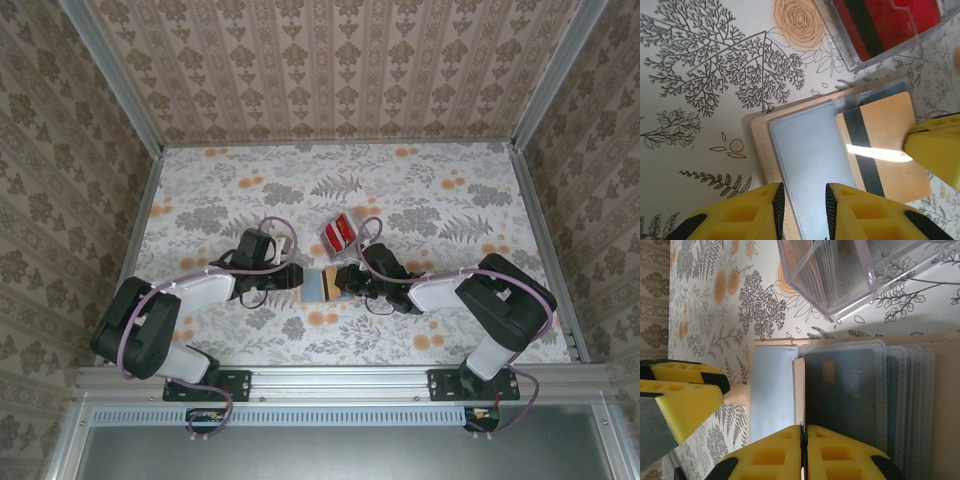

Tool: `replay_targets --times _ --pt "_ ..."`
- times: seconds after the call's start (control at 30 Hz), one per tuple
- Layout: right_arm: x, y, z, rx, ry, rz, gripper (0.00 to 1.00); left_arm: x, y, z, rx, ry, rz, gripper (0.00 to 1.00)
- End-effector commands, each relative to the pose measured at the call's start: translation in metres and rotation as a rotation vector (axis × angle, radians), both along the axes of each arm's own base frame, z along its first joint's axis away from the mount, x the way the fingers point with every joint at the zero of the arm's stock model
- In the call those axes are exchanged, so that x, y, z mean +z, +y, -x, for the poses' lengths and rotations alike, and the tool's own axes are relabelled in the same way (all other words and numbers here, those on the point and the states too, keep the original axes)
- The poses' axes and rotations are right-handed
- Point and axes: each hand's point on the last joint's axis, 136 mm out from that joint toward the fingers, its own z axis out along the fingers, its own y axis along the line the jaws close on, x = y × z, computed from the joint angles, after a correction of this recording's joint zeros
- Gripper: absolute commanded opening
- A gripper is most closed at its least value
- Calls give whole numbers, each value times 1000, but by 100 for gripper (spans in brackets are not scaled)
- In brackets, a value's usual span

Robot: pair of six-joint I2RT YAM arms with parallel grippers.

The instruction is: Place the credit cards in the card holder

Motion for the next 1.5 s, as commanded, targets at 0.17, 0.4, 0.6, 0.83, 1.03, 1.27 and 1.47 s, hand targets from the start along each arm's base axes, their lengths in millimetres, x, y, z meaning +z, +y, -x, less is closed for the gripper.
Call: replay_targets --times 0.17,0.4,0.6,0.83,1.03,1.27,1.47 --pt "-14 -11 2 -23 29 56 12 -17 -5 4 -25 39 -16 25" --pt "-16 -13 -1 -40 25 58 12 -24 -8 7 -28 63 -9 18" --pt "-20 -19 -4 -79 21 77 12 -23 -8 9 -28 65 -13 18" --pt "-24 -18 -4 -90 25 71 12 -25 -9 12 -24 71 -9 17" --pt "-26 -12 -1 -80 28 76 12 -25 -12 13 -27 73 -6 17" --pt "-28 -12 2 -73 26 105 12 -25 -14 14 -32 73 -8 16" --pt "-29 -8 5 -52 13 171 12 -27 -18 16 -32 84 -1 16"
